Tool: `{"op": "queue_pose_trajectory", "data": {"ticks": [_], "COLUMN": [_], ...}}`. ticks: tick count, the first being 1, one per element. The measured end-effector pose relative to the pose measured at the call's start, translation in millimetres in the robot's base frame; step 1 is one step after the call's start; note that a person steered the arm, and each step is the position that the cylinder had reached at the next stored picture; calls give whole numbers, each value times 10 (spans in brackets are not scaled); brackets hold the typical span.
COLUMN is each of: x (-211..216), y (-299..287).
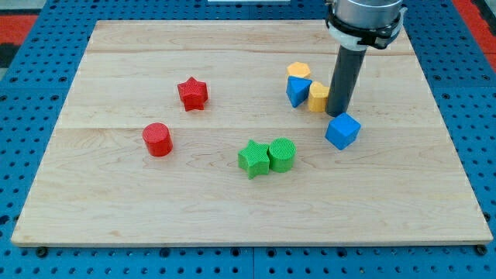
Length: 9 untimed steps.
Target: Push the blue cube closer to the green circle
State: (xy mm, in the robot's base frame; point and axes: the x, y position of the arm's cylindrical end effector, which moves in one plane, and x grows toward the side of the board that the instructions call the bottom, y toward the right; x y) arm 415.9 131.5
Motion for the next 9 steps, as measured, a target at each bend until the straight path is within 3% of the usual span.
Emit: {"op": "queue_pose_trajectory", "data": {"ticks": [2,5,9], "x": [391,291,791], "y": [-33,533,202]}}
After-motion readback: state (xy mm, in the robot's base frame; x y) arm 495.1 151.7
